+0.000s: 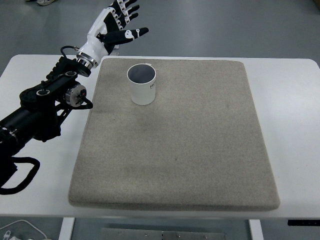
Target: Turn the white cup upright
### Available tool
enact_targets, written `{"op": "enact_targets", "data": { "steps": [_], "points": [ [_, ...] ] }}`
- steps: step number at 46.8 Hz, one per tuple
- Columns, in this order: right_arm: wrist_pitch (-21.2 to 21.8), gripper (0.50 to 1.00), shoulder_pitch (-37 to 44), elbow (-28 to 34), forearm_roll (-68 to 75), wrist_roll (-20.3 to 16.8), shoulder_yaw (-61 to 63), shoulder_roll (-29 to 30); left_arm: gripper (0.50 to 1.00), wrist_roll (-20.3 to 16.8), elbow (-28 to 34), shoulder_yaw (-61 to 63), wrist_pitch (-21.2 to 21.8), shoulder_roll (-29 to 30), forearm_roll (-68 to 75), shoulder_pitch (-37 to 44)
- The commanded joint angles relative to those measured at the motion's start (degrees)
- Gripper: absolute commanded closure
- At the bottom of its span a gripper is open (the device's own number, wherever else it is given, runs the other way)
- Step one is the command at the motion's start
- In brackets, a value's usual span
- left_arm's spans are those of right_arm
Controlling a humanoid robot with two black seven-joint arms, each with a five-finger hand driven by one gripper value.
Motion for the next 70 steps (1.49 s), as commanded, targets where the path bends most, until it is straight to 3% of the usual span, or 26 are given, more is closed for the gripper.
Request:
{"op": "enact_targets", "data": {
  "steps": [1, 31, 39, 45, 70],
  "points": [
    [0.1, 0.570, 0.0, 0.0, 0.0, 0.0, 0.1, 0.0, 0.508, 0.0, 1.0, 0.3, 0.0, 0.0, -1.8, -1.9],
    [0.1, 0.570, 0.0, 0.0, 0.0, 0.0, 0.2, 0.0, 0.510, 0.0, 3.5, -0.6, -0.4, 0.2, -18.5, -3.8],
    [0.3, 0.570, 0.0, 0.1, -0.2, 0.0, 0.0, 0.0, 0.508, 6.5, 5.8, -0.6, 0.0, 0.2, -25.5, -3.7],
    [0.0, 0.570, 0.0, 0.0, -0.2, 0.0, 0.1, 0.0, 0.508, 13.8, 7.6, -0.8, 0.1, 0.2, -28.5, -3.4],
    [0.5, 0.570, -0.1, 0.1, 0.1, 0.0, 0.2, 0.0, 0.506, 25.8, 9.7, -2.5, 0.3, -0.1, -39.6, -2.8]
  ]
}}
